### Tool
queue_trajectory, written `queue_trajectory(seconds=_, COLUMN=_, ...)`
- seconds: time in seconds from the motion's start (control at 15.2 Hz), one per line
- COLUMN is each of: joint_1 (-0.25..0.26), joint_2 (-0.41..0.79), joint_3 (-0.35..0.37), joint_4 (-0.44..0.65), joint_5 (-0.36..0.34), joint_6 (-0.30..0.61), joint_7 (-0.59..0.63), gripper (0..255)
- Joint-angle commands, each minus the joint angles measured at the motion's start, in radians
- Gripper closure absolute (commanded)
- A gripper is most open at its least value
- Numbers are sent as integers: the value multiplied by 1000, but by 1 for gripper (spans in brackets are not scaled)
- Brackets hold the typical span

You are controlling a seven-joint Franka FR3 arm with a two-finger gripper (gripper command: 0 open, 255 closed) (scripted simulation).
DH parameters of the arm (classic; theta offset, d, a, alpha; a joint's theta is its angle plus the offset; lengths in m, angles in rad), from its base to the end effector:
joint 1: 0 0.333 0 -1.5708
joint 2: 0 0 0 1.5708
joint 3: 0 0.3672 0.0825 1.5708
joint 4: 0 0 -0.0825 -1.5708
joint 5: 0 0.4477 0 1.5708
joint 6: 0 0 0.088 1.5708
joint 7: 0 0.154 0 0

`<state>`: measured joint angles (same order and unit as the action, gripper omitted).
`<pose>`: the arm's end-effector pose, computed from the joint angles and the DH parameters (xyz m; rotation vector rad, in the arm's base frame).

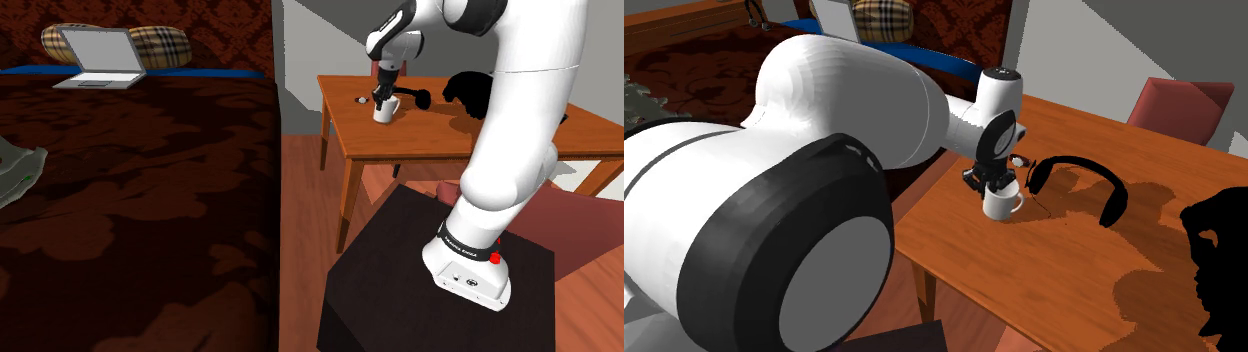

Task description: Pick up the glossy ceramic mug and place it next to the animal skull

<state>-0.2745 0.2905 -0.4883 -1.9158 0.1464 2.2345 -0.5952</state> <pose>0.5112 -0.4585 0.3319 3.0660 -0.3580 0.0640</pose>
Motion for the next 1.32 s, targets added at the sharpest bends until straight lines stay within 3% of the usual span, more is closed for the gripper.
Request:
queue_trajectory(seconds=0.0, joint_1=2, joint_2=-12, joint_3=-3, joint_4=12, joint_5=-8, joint_6=-22, joint_7=4, gripper=255)
queue_trajectory(seconds=1.25, joint_1=15, joint_2=-99, joint_3=-21, joint_4=166, joint_5=-65, joint_6=-253, joint_7=39, gripper=255)
